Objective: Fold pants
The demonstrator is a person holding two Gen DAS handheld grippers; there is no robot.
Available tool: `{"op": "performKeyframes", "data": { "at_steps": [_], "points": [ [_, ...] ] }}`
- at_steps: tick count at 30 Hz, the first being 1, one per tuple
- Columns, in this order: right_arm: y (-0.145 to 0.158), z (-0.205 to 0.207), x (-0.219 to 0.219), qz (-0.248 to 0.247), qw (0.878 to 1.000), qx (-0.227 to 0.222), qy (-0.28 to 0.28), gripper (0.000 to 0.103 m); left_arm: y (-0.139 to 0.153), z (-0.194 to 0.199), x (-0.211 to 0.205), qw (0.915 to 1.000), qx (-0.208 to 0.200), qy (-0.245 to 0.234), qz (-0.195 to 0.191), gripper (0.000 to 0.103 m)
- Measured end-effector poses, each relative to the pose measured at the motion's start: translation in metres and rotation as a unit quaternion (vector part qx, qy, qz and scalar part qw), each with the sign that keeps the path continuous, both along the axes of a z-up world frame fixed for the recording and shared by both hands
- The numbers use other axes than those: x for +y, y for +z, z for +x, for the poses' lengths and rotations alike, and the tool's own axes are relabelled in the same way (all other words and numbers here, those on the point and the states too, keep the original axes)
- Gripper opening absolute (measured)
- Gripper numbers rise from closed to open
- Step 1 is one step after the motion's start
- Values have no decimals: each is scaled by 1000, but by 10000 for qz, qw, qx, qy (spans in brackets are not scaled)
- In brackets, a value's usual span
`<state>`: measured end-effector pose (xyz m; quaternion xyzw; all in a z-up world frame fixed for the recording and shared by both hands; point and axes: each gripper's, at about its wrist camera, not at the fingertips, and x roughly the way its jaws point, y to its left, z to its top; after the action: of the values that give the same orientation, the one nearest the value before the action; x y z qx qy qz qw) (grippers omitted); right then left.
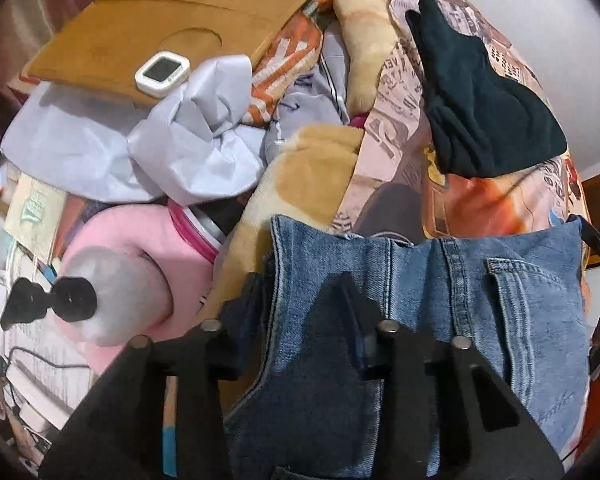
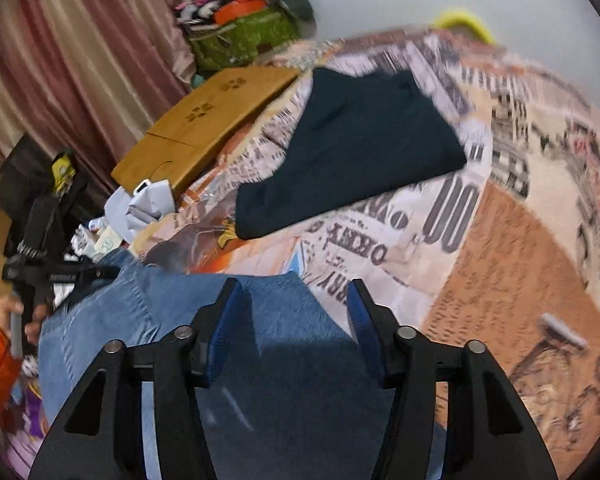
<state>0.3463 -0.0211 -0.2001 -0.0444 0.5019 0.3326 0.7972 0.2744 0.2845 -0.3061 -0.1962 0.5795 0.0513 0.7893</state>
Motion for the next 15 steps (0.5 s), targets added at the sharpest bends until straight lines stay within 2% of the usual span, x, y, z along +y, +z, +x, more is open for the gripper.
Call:
{"op": "performKeyframes", "data": {
  "at_steps": [1, 2, 4, 9, 12, 15],
  "points": [
    [-3, 1, 1, 44, 9999, 127, 51, 23, 1, -2, -3, 9999, -26, -77, 110, 13],
    [-4, -1, 2, 35, 9999, 132, 74, 17, 3, -3, -4, 9998, -77, -89, 166, 13],
    [-1, -5, 3, -46, 9999, 23, 125, 13, 8, -8, -5, 9987, -203, -76, 457, 6],
    [0, -16, 13, -504, 9978, -403, 155, 8, 16, -21, -2, 9917, -393, 356, 1173, 6],
    [1, -18, 16, -770, 9953, -580, 107, 8, 13, -20, -2, 9907, -364, 368, 1255, 6],
    [9, -24, 11, -909, 9933, -715, -57, 8, 27, -26, -7, 9869, -370, 326, 1539, 12]
  ]
}}
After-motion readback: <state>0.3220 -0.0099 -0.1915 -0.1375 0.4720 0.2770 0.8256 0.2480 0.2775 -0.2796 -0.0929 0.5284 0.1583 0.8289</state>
